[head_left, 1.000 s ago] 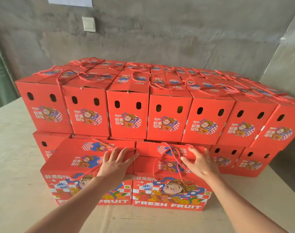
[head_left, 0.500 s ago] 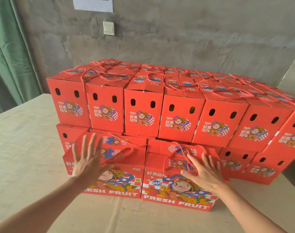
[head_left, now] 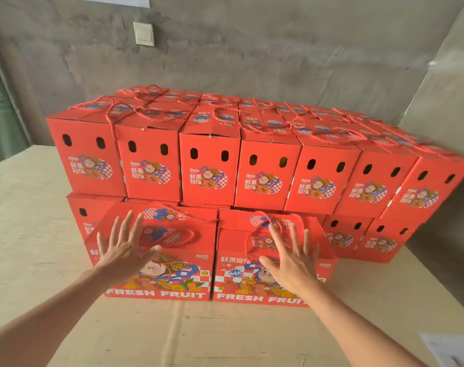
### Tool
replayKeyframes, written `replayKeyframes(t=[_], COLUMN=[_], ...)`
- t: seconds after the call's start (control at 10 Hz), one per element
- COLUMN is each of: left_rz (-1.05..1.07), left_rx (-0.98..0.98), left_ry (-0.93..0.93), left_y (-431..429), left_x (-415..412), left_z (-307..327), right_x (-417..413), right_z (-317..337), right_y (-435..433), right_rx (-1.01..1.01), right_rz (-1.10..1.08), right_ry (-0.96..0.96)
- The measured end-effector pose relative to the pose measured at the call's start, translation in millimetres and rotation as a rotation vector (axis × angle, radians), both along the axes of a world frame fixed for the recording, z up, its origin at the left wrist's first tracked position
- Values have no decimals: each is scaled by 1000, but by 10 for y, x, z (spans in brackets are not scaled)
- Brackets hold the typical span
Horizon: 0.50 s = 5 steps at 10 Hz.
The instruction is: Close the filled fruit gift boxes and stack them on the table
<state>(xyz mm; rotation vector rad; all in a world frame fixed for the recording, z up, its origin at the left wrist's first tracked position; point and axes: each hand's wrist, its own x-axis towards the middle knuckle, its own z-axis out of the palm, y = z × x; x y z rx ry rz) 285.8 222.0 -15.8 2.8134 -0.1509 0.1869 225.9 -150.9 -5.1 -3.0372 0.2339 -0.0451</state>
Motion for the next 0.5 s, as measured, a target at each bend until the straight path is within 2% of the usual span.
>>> replayKeyframes(t=[0.1, 0.3, 0.4, 0.5], left_rz=[-56, -73, -126, -39], left_rx=[40, 234, 97, -476], left_ry=[-84, 205, 339, 145], left_y=[-225, -232, -282, -41], left_x=[-159, -90, -85, -245], left_z=[-113, 1, 342, 506], right_x=[-74, -28, -143, -686], right_z=[-112, 57, 154, -126], right_y=[217, 282, 488, 812], right_rx=[13, -10, 18, 277], right_rz=[61, -13, -67, 10], right_ry=[-5, 176, 87, -295])
